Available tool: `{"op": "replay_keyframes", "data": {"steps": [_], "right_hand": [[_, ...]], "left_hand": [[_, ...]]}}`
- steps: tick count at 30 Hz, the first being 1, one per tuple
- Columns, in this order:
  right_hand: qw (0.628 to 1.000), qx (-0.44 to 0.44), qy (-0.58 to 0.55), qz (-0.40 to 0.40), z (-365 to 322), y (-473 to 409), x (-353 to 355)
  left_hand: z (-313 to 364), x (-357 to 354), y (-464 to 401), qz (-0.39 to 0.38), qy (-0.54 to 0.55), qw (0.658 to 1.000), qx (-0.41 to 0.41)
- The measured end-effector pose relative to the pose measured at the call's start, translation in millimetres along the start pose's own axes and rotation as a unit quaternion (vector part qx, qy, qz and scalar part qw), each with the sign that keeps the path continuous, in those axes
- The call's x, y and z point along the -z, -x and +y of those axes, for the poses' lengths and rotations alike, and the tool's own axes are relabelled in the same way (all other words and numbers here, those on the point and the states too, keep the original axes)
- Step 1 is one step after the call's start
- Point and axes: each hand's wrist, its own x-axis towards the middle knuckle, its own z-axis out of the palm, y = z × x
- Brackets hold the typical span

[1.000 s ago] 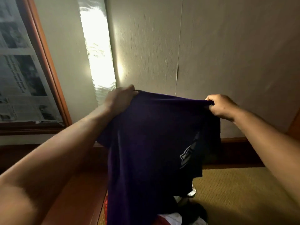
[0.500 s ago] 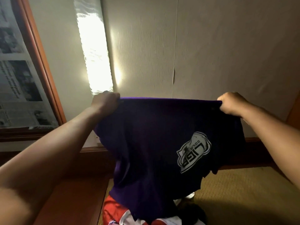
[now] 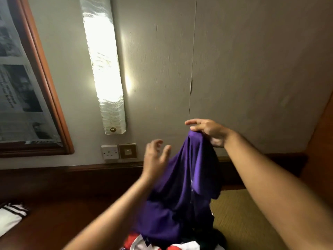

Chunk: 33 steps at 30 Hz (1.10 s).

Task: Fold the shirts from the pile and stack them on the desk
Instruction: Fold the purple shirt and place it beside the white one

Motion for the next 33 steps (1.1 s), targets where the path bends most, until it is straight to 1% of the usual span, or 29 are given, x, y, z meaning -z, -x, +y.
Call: {"op": "replay_keyframes", "data": {"steps": [1,2,4,5,7,9,10,13,14,15,16,17,18,19,20,21,22,24,26,28,30,33], "right_hand": [[0.999,0.014,-0.040,0.014,-2.6,-4.7,-7.9],[0.996,0.027,-0.079,0.028,-7.4,-8.2,-14.8],[0.986,0.051,-0.143,0.061,-21.2,-12.6,-25.2],[0.982,0.063,-0.162,0.080,-29.0,-13.8,-28.5],[0.974,0.086,-0.173,0.120,-44.0,-14.3,-29.2],[0.968,0.110,-0.148,0.168,-56.1,-12.1,-18.7],[0.966,0.119,-0.115,0.198,-60.0,-9.9,-8.3],[0.942,0.134,-0.020,0.306,-62.2,-0.6,39.4],[0.938,0.129,-0.007,0.321,-59.7,2.8,56.8],[0.948,0.116,-0.011,0.298,-56.6,7.2,70.3],[0.966,0.091,-0.019,0.242,-51.2,10.8,80.5],[0.981,0.057,0.003,0.186,-43.6,13.7,86.3],[0.986,0.030,0.065,0.154,-34.8,16.2,87.5],[0.977,0.025,0.144,0.156,-24.2,18.7,83.2],[0.959,0.043,0.214,0.182,-13.9,23.0,73.9],[0.941,0.071,0.258,0.207,-0.6,28.8,59.7],[0.932,0.096,0.276,0.214,14.2,36.8,40.8],[0.939,0.098,0.258,0.205,51.4,57.6,-9.8],[0.954,0.080,0.198,0.209,88.1,74.8,-63.3],[0.957,0.064,0.164,0.230,114.3,74.6,-102.9],[0.958,0.044,0.153,0.239,129.7,60.6,-122.4],[0.934,0.057,0.133,0.327,136.4,33.3,-114.5]], "left_hand": [[9.4,-13.2,31.8,-0.013,0.080,0.997,0.006],[15.6,-24.8,58.0,-0.039,0.131,0.991,0.010],[15.9,-45.9,88.4,-0.093,0.139,0.986,0.026],[11.4,-54.2,89.8,-0.100,0.124,0.986,0.043],[2.4,-63.7,70.1,-0.070,0.123,0.985,0.101],[-3.4,-57.6,39.3,-0.033,0.140,0.979,0.148],[-5.4,-50.7,22.9,-0.025,0.142,0.978,0.153],[4.5,-15.6,-19.4,-0.022,0.127,0.984,0.121],[11.4,-6.1,-30.9,-0.029,0.122,0.985,0.114],[24.2,2.9,-39.3,-0.041,0.127,0.985,0.114],[37.1,8.6,-47.1,-0.053,0.137,0.982,0.119],[49.6,12.6,-53.6,-0.066,0.144,0.978,0.134],[61.2,15.5,-59.3,-0.080,0.153,0.973,0.154],[72.7,18.0,-63.2,-0.100,0.164,0.966,0.176],[81.9,18.8,-66.9,-0.119,0.175,0.959,0.191],[89.2,19.0,-70.1,-0.138,0.178,0.954,0.200],[95.2,18.8,-73.4,-0.159,0.168,0.952,0.200],[107.4,18.9,-78.8,-0.191,0.151,0.949,0.198],[123.3,18.7,-81.2,-0.202,0.185,0.937,0.216],[140.6,18.4,-80.5,-0.200,0.226,0.925,0.233],[153.9,16.8,-81.9,-0.186,0.255,0.918,0.243],[161.5,18.1,-86.9,-0.136,0.293,0.914,0.244]]}}
